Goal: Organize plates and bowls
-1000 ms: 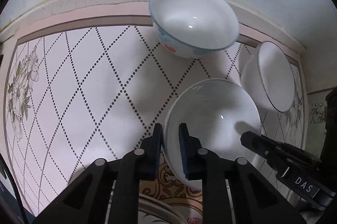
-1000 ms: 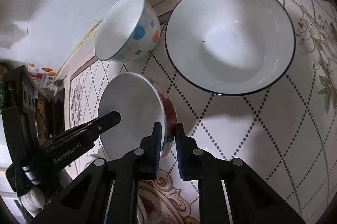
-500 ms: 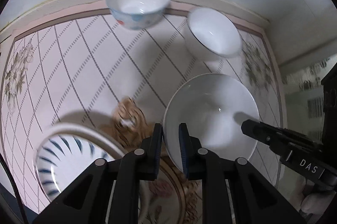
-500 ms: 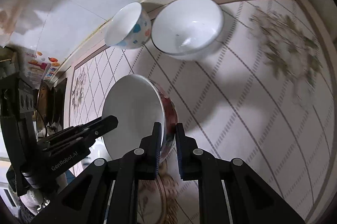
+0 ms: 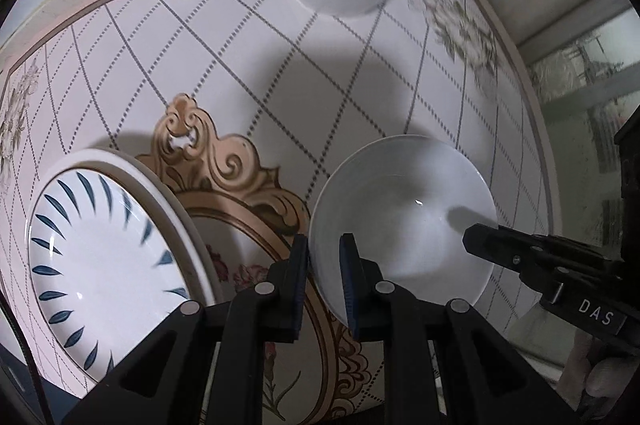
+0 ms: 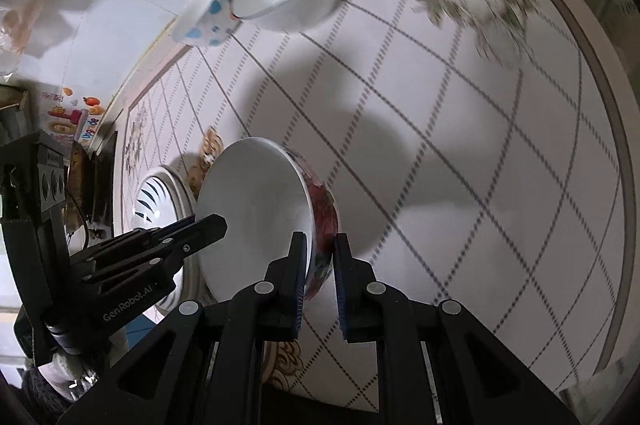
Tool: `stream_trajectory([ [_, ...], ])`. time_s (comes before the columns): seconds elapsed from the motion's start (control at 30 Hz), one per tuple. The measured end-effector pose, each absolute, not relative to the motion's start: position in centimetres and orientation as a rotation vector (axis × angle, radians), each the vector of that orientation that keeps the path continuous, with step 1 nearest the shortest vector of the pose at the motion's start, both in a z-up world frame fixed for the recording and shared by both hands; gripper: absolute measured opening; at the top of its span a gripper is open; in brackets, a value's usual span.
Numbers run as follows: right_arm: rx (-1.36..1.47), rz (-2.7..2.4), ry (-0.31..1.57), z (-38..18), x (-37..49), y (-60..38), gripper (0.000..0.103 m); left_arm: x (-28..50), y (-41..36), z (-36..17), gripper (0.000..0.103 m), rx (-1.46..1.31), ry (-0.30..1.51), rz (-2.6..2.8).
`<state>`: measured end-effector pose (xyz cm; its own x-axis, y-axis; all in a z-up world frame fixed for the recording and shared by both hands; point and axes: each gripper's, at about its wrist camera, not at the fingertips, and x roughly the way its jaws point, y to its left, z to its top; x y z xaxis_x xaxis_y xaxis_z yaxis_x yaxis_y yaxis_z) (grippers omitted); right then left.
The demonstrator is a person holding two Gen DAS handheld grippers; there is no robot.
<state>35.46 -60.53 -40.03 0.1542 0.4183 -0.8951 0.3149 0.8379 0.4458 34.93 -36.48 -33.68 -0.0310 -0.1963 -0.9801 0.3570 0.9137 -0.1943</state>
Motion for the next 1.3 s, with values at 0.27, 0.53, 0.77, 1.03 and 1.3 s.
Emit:
stream_trajectory([
  [0.27, 0.638, 0.075, 1.467, -41.0, 34.1, -60.8, 0.015, 35.1, -37.9, -34.3, 0.014, 0.179, 1.530, -0.448],
  [0.53, 0.664, 0.100, 1.514, -39.4, 35.1, -62.7, 0.026, 39.1, -35.6, -28.3, 0.025, 0.073, 1.433, -0.360],
  [0.77, 0.699, 0.101, 1.391, -35.7, 40.6, -67.1, 0.060, 47.9, -36.6, -26.1, 0.058, -0.028, 1.327, -0.330],
  [1.03, 0.698, 0.109, 1.330, -36.8, 52.3, -68.7, 0.065, 56.2, -38.5, -31.4, 0.058, -0.126, 1.461, -0.338],
  [1.3, 0.691, 0.098, 1.420, -41.5, 58.6, -67.5, 0.065, 58.4, -40.7, -36.1, 0.058, -0.102, 1.574, -0.355],
])
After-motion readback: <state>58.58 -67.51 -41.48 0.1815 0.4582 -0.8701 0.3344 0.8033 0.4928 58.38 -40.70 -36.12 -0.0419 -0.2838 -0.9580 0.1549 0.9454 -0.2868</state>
